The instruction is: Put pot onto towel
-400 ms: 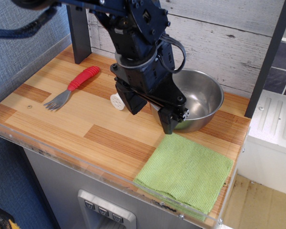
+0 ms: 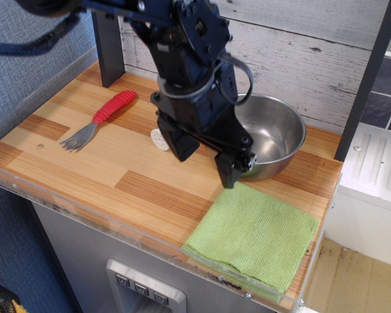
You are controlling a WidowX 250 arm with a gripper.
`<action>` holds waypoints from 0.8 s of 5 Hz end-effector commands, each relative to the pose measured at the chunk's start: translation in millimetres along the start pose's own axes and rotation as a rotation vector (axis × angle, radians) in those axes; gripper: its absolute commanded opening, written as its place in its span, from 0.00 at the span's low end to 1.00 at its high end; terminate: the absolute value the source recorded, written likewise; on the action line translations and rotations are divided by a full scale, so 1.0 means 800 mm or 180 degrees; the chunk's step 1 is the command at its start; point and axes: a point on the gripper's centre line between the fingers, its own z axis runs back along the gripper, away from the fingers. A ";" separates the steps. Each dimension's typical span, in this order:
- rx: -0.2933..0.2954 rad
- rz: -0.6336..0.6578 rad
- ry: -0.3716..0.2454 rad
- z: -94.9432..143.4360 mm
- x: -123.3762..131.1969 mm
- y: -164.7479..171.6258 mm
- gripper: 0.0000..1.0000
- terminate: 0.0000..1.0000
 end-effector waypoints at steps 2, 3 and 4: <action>0.0028 0.1127 -0.0216 0.009 0.044 0.035 1.00 0.00; 0.0049 0.1727 -0.0354 0.009 0.052 0.044 1.00 0.00; 0.0063 0.2473 -0.0422 0.005 0.050 0.050 1.00 0.00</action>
